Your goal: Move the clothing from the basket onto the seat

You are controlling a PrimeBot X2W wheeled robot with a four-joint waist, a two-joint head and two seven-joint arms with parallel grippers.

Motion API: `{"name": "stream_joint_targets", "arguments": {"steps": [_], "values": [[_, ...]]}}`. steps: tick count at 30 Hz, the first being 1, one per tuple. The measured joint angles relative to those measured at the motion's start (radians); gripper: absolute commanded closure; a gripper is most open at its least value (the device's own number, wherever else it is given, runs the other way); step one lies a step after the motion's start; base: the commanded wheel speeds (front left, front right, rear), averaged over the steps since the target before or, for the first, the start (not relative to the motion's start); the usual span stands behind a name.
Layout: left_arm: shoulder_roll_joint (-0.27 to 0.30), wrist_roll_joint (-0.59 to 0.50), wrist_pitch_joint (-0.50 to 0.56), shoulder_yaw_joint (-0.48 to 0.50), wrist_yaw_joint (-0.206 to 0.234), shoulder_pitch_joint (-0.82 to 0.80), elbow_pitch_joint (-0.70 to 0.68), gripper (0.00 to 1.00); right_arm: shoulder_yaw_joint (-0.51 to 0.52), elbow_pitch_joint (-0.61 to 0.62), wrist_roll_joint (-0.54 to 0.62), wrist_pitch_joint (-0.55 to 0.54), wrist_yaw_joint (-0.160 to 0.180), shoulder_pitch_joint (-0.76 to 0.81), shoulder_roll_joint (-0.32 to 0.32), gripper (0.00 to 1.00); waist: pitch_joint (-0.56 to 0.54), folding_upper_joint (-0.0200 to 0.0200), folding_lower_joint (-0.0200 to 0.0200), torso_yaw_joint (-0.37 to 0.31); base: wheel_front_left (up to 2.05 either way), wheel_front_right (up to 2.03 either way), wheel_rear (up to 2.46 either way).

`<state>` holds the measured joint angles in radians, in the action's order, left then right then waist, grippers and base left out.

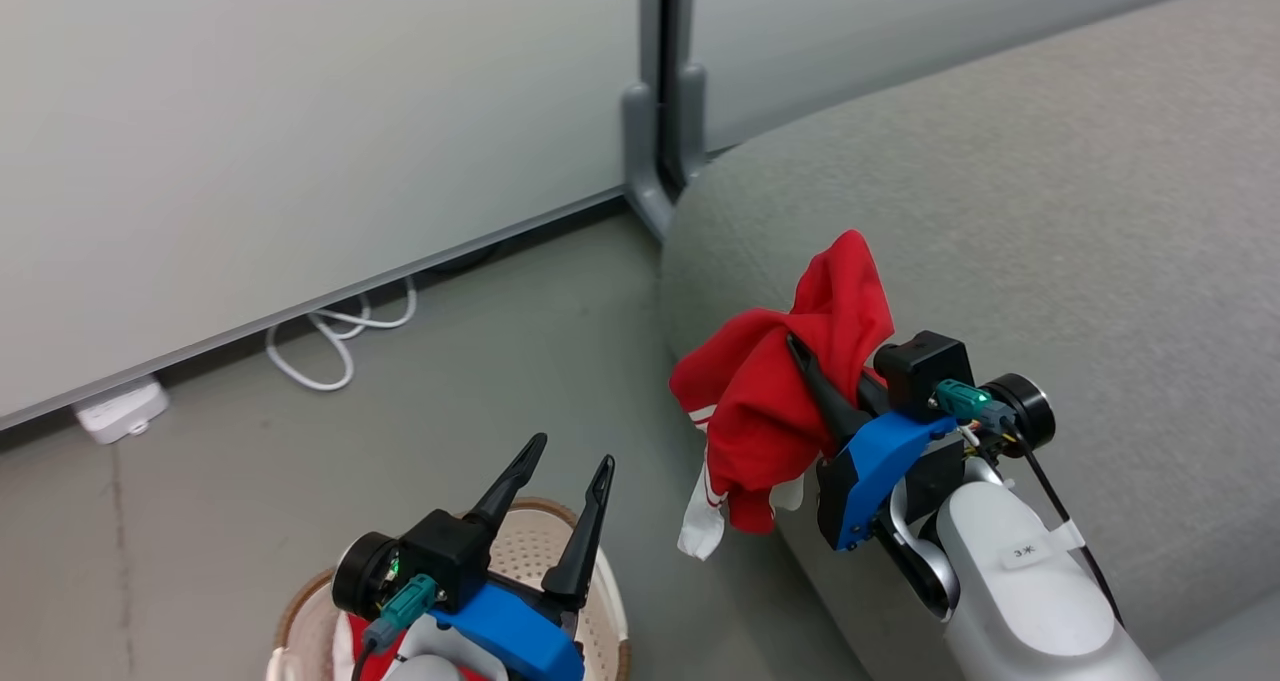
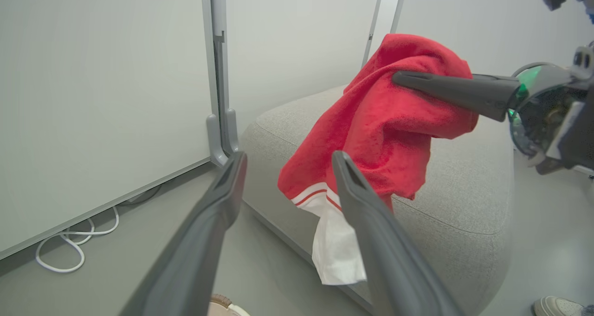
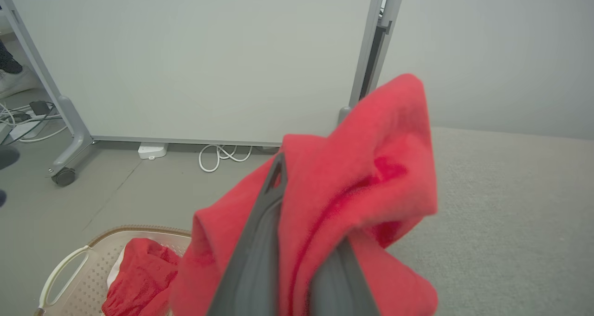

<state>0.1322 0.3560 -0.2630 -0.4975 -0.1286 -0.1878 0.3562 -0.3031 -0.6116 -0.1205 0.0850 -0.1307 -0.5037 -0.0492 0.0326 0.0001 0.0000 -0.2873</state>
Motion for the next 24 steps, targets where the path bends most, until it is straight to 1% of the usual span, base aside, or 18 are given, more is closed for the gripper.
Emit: {"name": "stream_joint_targets", "arguments": {"steps": [6, 7, 8, 13, 18, 24], "values": [[0.005, 0.000, 0.000, -0.006, 0.000, -0.013, -0.002, 0.00, 0.009, 0.005, -0.004, 0.005, 0.000, 0.002, 0.000, 1.00, 0.018, 0.0000, 0.0001, -0.094, 0.00, 0.00, 0.00], [0.005, 0.000, 0.000, -0.006, 0.000, -0.013, -0.002, 0.00, 0.009, 0.005, -0.004, 0.005, 0.000, 0.002, 0.000, 1.00, 0.018, 0.0000, 0.0001, -0.094, 0.00, 0.00, 0.00], [0.007, 0.000, 0.000, -0.008, 0.000, -0.018, -0.003, 0.00, 0.011, 0.005, -0.005, 0.007, 0.000, 0.002, 0.000, 1.00, 0.025, 0.0000, 0.0001, -0.120, 0.00, 0.00, 0.00], [0.014, -0.002, 0.000, -0.011, 0.000, -0.026, -0.003, 0.00, 0.015, 0.008, -0.013, 0.014, 0.000, 0.003, -0.001, 1.00, 0.045, 0.0000, 0.0001, -0.168, 0.00, 0.00, 0.00], [0.015, -0.002, 0.000, -0.018, 0.000, -0.037, 0.000, 0.00, 0.020, 0.007, -0.017, 0.020, 0.000, 0.014, -0.001, 1.00, 0.058, 0.0000, 0.0001, -0.188, 0.00, 0.00, 0.00], [0.018, 0.000, 0.000, -0.030, 0.000, -0.046, 0.008, 0.00, 0.030, 0.003, -0.022, 0.024, 0.000, 0.017, -0.001, 1.00, 0.057, 0.0000, 0.0001, -0.180, 0.00, 0.00, 0.00]]}}
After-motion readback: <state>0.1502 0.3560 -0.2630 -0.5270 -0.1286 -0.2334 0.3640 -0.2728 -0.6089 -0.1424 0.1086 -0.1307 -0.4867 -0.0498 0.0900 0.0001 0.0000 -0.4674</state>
